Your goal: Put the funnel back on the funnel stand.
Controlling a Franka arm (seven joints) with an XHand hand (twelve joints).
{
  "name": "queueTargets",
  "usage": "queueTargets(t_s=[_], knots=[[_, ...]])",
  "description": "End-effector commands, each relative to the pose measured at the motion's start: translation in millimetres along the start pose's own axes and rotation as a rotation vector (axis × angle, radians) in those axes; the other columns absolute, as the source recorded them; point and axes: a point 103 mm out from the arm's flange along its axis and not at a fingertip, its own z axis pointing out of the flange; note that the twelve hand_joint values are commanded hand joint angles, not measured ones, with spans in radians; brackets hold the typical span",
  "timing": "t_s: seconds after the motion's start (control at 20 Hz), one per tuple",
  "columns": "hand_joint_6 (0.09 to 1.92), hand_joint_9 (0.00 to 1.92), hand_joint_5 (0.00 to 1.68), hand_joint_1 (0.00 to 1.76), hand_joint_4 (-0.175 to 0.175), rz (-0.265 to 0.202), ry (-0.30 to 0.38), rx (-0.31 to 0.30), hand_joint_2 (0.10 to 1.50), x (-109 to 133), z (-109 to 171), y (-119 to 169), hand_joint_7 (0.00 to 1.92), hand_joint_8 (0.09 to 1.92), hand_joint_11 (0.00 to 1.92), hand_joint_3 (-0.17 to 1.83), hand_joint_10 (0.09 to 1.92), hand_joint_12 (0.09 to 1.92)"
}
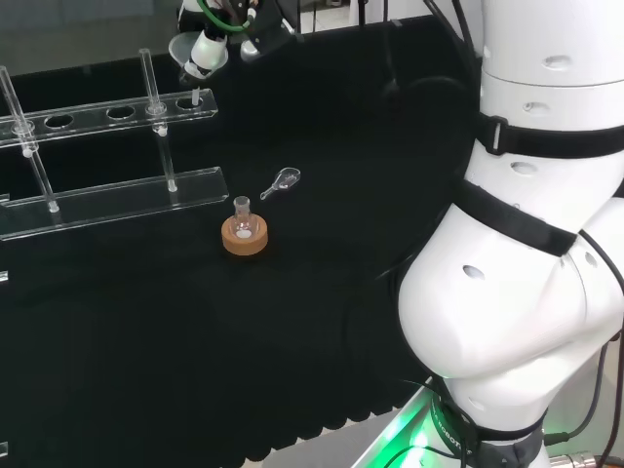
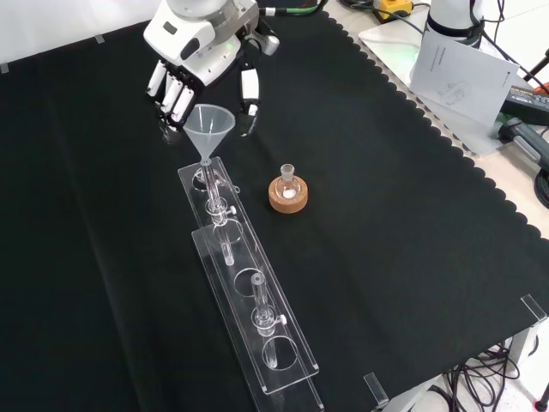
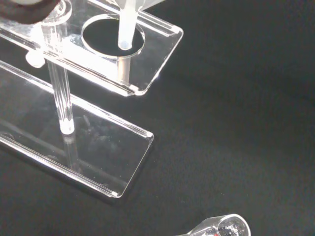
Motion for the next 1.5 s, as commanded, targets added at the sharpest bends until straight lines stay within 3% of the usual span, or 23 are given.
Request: queueTargets(t_s=[0.05, 0.5, 0.8, 1.05, 1.25, 1.5], knots=[[0.11, 0.95, 0.56, 0.71, -0.042, -0.014, -0.004, 0.018, 0.75, 3.0, 6.1, 6.3, 0.55, 0.71, 0.52, 0.43, 0.53, 1.28], [0.11, 0.94, 0.56, 0.71, -0.041, -0.044, -0.009, 0.052, 0.75, 17.2, 21.9, 16.1, 0.54, 0.71, 0.52, 0.43, 0.52, 1.28], [0.09, 0.61, 0.43, 0.65, -0.043, -0.064, 0.017, 0.087, 0.72, 20.2, 29.7, 18.4, 0.24, 0.72, 0.45, 0.41, 0.59, 1.32], [0.09, 0.3, 0.23, 0.54, -0.042, -0.07, 0.035, 0.065, 0.68, 23.3, 29.7, 9.8, 0.02, 0.61, 0.29, 0.32, 0.71, 1.4], [0.09, 0.24, 0.19, 0.51, -0.043, -0.053, 0.045, 0.024, 0.67, 19.3, 23.6, -7.4, 0.0, 0.54, 0.25, 0.27, 0.74, 1.41], [0.09, 0.25, 0.21, 0.51, -0.048, -0.012, 0.067, -0.019, 0.68, 1.9, 12.8, -37.7, 0.01, 0.6, 0.24, 0.24, 0.76, 1.42]])
